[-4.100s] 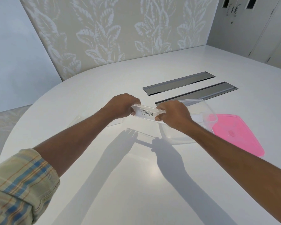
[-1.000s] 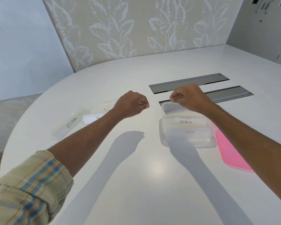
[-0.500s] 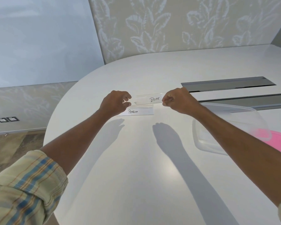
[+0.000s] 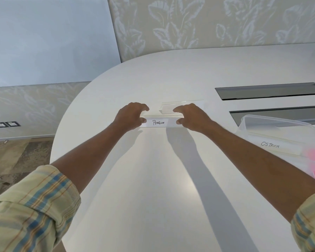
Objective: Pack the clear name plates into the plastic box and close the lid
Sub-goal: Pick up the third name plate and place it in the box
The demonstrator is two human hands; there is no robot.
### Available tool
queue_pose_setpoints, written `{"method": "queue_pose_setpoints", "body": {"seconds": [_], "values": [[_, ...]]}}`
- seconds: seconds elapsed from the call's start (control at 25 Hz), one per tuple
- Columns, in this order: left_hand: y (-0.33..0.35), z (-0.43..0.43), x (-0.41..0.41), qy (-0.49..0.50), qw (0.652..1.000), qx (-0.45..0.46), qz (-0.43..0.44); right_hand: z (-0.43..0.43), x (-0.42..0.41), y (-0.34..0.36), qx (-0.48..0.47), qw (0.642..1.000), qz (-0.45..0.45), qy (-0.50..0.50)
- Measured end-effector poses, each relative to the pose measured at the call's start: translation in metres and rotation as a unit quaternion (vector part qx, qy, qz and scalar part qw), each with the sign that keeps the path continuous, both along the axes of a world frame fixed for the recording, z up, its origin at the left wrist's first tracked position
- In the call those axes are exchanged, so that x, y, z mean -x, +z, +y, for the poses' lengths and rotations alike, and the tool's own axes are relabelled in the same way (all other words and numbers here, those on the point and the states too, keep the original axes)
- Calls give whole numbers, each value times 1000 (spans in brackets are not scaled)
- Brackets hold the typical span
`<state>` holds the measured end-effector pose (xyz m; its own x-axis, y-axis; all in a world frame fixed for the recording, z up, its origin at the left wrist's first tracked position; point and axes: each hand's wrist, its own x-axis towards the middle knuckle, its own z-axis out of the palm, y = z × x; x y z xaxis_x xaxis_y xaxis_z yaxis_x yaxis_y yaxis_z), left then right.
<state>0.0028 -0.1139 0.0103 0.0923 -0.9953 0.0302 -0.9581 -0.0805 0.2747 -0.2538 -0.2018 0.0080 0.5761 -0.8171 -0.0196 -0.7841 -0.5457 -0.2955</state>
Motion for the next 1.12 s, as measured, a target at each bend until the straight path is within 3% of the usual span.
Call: {"method": "queue_pose_setpoints", "body": {"seconds": [0.4,1.12], "values": [[-24,-25,1,-29,998,-52,-35,-15,-15,-29,-3,1000,22,-13],[-2,-12,26,-29,999,-9,-40,-7,10,2,20,1000,11,-1]]}}
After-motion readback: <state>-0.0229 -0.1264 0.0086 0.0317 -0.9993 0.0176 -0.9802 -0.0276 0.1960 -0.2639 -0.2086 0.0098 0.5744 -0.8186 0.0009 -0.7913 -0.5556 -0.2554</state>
